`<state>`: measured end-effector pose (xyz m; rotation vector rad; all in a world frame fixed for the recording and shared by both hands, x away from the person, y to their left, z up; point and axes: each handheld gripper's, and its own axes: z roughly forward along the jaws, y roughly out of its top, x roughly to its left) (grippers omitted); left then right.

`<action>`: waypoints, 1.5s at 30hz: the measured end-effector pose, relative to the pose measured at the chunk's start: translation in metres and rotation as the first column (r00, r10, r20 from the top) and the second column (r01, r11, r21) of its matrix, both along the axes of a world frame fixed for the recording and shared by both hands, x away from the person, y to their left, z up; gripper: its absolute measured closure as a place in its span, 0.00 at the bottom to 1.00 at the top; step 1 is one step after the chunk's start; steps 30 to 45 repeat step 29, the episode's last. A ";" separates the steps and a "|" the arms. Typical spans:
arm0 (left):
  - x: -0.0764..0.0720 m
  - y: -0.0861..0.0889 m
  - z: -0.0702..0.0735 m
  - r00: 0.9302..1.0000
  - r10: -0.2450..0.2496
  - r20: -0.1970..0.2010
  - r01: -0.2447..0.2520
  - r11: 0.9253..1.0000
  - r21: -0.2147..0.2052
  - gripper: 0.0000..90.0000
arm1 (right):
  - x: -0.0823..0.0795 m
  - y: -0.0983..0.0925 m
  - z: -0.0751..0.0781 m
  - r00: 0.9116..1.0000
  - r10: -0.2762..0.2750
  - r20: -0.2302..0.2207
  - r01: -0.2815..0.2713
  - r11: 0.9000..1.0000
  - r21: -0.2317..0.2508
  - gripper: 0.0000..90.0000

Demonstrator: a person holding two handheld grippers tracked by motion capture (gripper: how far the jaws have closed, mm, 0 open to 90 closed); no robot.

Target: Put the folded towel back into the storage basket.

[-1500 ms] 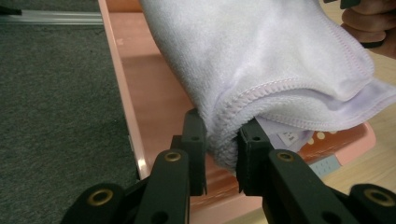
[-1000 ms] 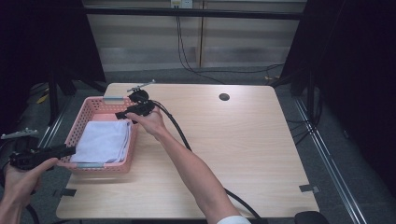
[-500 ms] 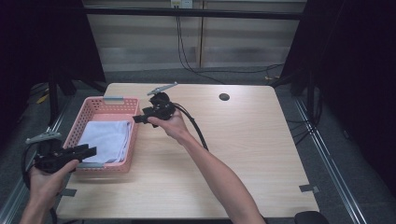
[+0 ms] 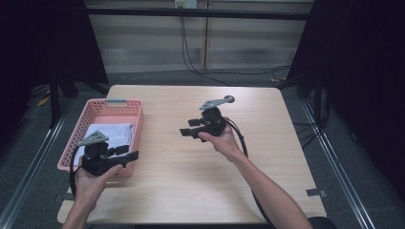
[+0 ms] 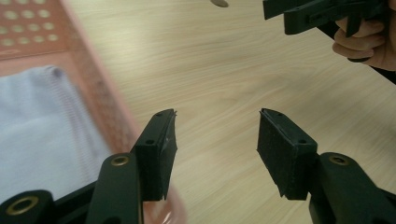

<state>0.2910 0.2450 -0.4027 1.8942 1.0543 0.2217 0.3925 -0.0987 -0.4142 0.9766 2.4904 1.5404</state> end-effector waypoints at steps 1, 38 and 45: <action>0.001 -0.006 0.000 1.000 -0.009 -0.002 0.009 1.000 0.009 0.51 | -0.004 -0.008 0.001 1.000 -0.007 0.002 0.007 1.000 0.000 0.45; -0.050 -0.073 -0.065 0.993 -0.098 -0.070 0.106 0.988 0.114 0.32 | -0.131 -0.176 -0.046 0.957 -0.290 -0.007 0.289 0.956 -0.055 0.36; -0.050 -0.073 -0.065 0.993 -0.098 -0.070 0.106 0.988 0.114 0.32 | -0.131 -0.176 -0.046 0.957 -0.290 -0.007 0.289 0.956 -0.055 0.36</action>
